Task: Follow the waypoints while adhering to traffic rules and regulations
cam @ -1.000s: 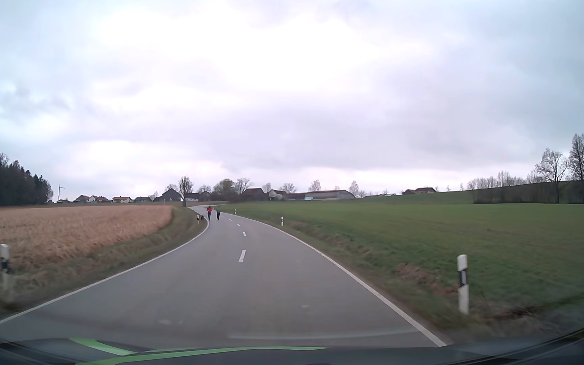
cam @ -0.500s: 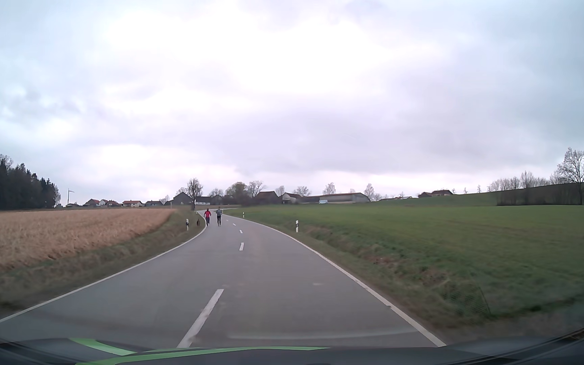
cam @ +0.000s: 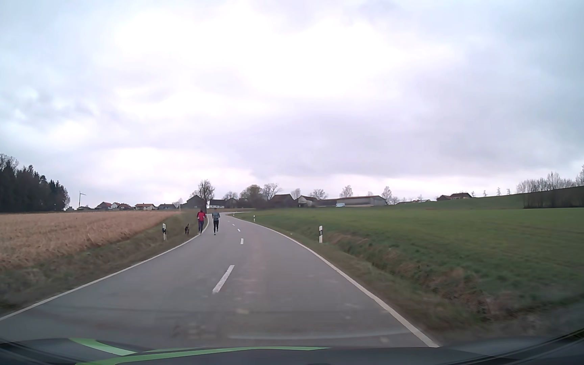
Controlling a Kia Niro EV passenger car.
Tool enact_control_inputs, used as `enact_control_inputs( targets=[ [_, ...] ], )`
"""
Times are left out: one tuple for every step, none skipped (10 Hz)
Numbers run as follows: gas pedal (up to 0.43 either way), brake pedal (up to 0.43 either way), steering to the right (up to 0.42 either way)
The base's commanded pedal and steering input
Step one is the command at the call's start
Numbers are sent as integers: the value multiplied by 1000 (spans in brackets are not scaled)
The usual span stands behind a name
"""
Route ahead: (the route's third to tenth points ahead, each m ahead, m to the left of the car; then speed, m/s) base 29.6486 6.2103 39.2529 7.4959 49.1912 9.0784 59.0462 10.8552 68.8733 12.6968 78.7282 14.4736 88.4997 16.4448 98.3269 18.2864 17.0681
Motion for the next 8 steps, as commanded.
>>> enact_control_inputs(
  targets=[
    [280, 0, -30],
    [280, 0, -30],
    [280, 0, -30],
    [280, 0, -29],
    [280, 0, -27],
    [280, 0, -25],
    [280, 0, -24],
    [280, 0, -24]
  ],
)
